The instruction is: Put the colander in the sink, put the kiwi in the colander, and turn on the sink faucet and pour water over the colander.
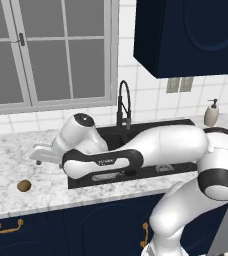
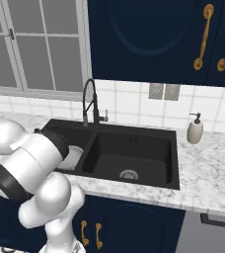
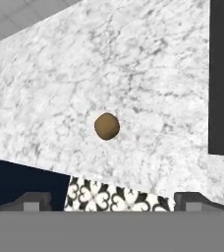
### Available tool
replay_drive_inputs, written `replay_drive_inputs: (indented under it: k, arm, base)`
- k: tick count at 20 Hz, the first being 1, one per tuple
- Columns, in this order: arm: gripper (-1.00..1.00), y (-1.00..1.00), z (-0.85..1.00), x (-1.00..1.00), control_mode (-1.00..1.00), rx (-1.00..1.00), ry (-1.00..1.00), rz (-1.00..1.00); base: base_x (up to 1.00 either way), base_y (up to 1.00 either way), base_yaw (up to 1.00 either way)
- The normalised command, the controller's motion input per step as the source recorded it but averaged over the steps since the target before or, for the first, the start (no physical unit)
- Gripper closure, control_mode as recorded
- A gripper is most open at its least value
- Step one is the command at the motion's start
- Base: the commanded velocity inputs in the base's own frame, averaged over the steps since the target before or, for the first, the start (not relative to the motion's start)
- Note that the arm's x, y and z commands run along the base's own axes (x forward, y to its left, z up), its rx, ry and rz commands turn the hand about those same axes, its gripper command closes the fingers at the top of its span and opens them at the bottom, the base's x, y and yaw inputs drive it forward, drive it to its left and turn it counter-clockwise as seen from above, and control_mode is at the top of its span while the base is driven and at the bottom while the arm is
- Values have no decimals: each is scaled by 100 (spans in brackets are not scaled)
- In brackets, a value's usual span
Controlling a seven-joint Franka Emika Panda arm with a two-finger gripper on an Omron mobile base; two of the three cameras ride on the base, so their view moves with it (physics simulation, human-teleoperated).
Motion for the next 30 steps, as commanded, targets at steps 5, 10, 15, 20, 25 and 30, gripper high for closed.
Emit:
replay_drive_inputs:
  k: [5, 10, 15, 20, 25, 30]
  arm:
    - [-100, 8, -42, -11, -100, 0, 11, -6]
    - [-100, 19, -33, -9, -100, -1, 10, -24]
    - [-100, 19, 0, 0, -100, -1, 26, -22]
    - [-100, 27, -11, 1, -100, -10, 21, -23]
    - [-100, 46, -23, 10, -100, -16, 0, -21]
    - [-100, 36, -10, 34, -100, -10, 2, -15]
  base:
    - [0, 0, 0]
    - [0, 0, 0]
    - [0, 0, 0]
    - [0, 0, 0]
    - [0, 0, 0]
    - [0, 0, 0]
